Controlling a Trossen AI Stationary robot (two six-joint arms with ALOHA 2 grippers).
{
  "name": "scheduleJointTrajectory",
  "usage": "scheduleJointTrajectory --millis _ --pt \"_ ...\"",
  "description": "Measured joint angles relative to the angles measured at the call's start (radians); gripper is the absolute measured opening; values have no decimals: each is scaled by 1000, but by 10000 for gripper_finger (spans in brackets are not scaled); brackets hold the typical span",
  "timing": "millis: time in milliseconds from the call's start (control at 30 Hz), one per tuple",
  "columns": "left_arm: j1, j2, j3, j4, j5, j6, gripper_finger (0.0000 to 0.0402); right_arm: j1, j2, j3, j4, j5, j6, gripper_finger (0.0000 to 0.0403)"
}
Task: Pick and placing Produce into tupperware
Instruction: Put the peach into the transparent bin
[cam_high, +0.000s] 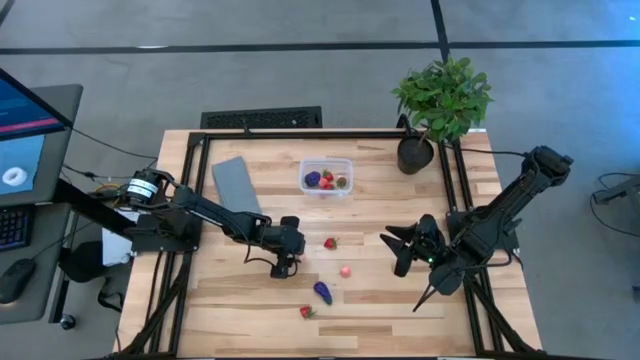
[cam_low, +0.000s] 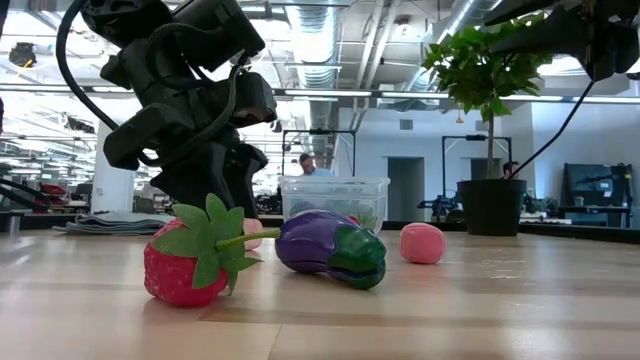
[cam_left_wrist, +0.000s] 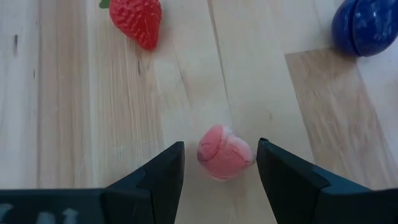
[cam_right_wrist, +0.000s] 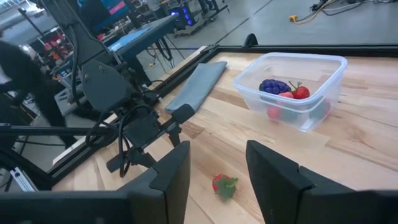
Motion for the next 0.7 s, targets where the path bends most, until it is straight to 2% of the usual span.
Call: scheduleJointTrajectory --millis 400,700 --pt "0 -1 0 0 0 0 187 0 0 0 1 0 1 169" --pt "0 -1 0 0 0 0 131 0 0 0 1 0 0 164"
